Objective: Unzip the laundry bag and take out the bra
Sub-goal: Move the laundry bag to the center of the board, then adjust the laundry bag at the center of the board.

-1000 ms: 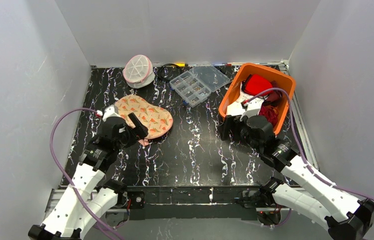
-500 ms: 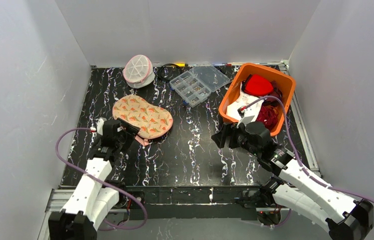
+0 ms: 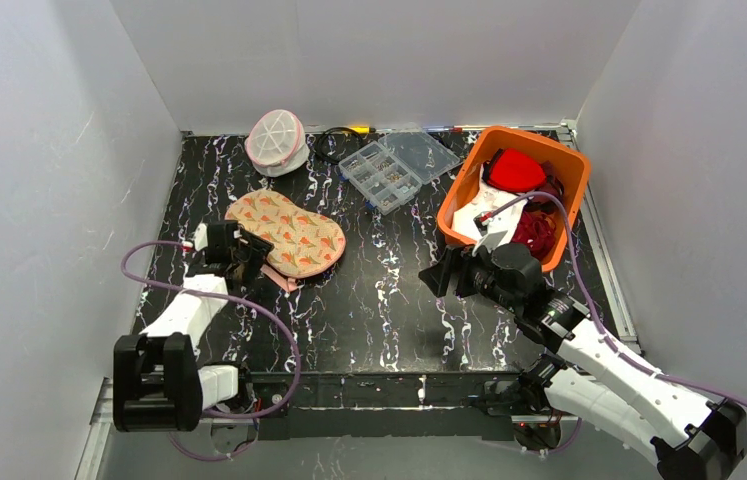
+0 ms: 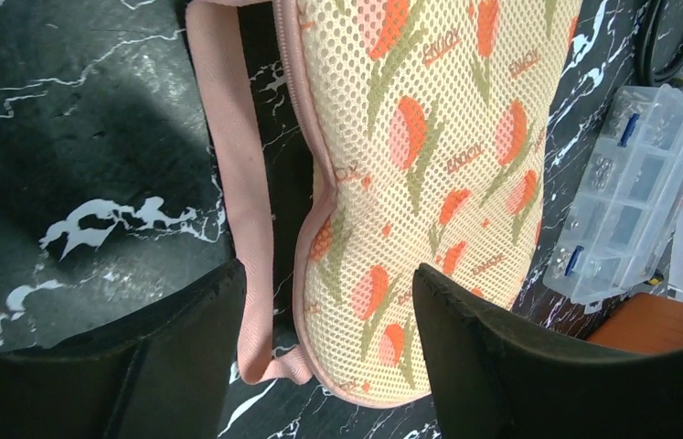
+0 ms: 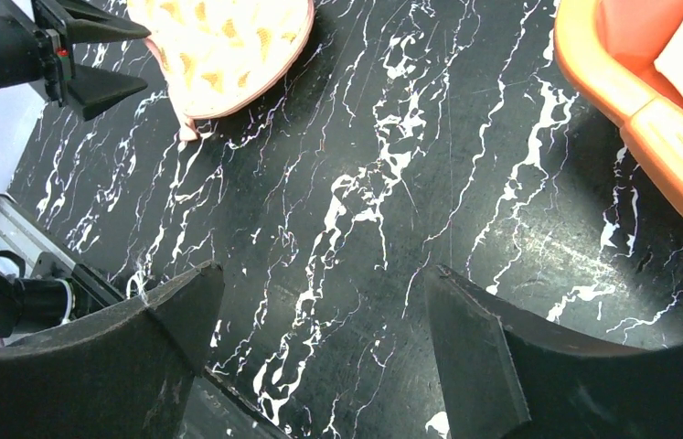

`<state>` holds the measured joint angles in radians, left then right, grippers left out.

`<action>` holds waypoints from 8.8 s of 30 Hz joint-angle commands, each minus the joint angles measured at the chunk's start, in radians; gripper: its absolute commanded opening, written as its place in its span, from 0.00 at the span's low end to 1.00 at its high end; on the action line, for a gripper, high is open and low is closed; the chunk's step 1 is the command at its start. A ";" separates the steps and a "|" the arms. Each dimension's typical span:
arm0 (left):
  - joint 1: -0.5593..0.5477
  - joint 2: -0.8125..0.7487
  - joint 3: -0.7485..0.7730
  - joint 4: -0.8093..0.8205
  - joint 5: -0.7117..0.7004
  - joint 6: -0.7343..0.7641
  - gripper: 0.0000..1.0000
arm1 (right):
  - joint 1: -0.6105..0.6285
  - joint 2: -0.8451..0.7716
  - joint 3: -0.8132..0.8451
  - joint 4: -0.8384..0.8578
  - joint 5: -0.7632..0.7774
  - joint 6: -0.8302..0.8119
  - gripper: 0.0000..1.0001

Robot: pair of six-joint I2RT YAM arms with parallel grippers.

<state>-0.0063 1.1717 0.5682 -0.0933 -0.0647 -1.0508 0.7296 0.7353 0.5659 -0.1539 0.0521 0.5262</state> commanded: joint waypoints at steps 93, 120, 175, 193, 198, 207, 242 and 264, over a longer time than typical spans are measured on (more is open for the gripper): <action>-0.402 -0.627 -0.027 -0.559 0.099 0.257 0.61 | 0.491 0.396 -0.172 0.337 0.244 0.407 0.65; -0.403 -0.632 -0.094 -0.498 0.147 0.226 0.59 | 0.225 0.549 -0.075 0.336 0.099 0.306 0.38; -0.632 -0.586 -0.264 -0.358 0.216 0.041 0.58 | -0.014 0.919 0.294 0.282 -0.101 0.016 0.44; -0.622 0.093 0.135 -0.179 -0.028 0.246 0.35 | -0.003 0.385 -0.148 0.219 -0.006 0.136 0.50; -0.594 0.188 0.281 -0.236 -0.103 0.301 0.37 | 0.001 0.278 -0.221 0.185 -0.009 0.169 0.57; -0.584 -0.065 0.228 -0.441 -0.088 0.252 0.71 | 0.001 0.145 -0.158 -0.016 0.049 0.126 0.85; -0.700 -0.067 -0.007 -0.259 -0.124 0.063 0.61 | 0.227 0.254 -0.306 0.279 0.128 0.383 0.57; -0.689 -0.763 -0.300 -0.304 0.157 -0.160 0.92 | 0.049 0.166 -0.231 0.138 -0.023 0.241 0.94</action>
<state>-0.6708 0.4828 0.3061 -0.4191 0.0177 -1.1179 0.8551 0.8593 0.3443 -0.0978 0.1829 0.8101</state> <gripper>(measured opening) 0.803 0.951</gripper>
